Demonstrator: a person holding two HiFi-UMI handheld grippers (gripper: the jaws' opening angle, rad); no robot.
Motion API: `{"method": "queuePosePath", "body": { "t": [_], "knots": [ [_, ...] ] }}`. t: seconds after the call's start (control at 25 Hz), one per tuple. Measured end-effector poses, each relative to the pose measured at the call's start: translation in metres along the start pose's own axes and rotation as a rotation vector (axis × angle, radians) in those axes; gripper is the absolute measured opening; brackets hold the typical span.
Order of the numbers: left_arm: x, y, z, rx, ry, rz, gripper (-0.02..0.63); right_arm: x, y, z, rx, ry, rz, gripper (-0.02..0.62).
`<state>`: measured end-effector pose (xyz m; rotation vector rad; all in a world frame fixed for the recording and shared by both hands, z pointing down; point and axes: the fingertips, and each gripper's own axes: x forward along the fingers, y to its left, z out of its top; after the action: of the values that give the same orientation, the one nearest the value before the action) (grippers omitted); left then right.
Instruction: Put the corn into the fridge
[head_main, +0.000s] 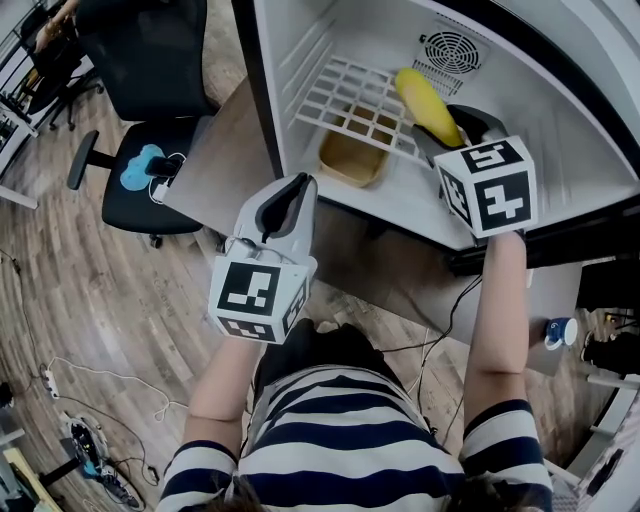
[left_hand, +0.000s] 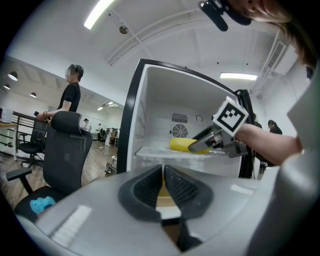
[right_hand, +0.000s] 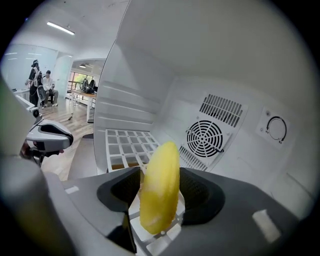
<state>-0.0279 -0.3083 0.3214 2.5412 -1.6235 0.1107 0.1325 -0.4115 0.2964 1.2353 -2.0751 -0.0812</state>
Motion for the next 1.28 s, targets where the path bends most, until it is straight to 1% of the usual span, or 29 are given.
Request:
{"method": "queuePosePath", "body": {
  "t": [0.28, 0.48, 0.6, 0.88, 1.12, 1.28],
  "knots": [
    [-0.01, 0.001, 0.003, 0.01, 0.005, -0.009, 0.0, -0.025, -0.005, 0.001, 0.044, -0.054, -0.097, 0.253],
    [-0.016, -0.003, 0.005, 0.016, 0.006, -0.026, 0.0, -0.048, 0.0, -0.003, 0.082, -0.102, -0.14, 0.243],
    [-0.019, -0.007, 0.008, 0.024, 0.004, -0.037, 0.0, -0.063, 0.003, -0.008, 0.125, -0.129, -0.164, 0.229],
    [-0.03, -0.01, 0.019, 0.041, -0.013, -0.05, 0.0, -0.091, 0.022, -0.029, 0.255, -0.187, -0.2, 0.183],
    [-0.037, -0.018, 0.022, 0.048, -0.014, -0.079, 0.0, -0.108, 0.041, -0.053, 0.314, -0.191, -0.213, 0.132],
    [-0.044, -0.024, 0.026, 0.053, -0.027, -0.093, 0.0, -0.121, 0.052, -0.068, 0.363, -0.193, -0.238, 0.063]
  ]
}}
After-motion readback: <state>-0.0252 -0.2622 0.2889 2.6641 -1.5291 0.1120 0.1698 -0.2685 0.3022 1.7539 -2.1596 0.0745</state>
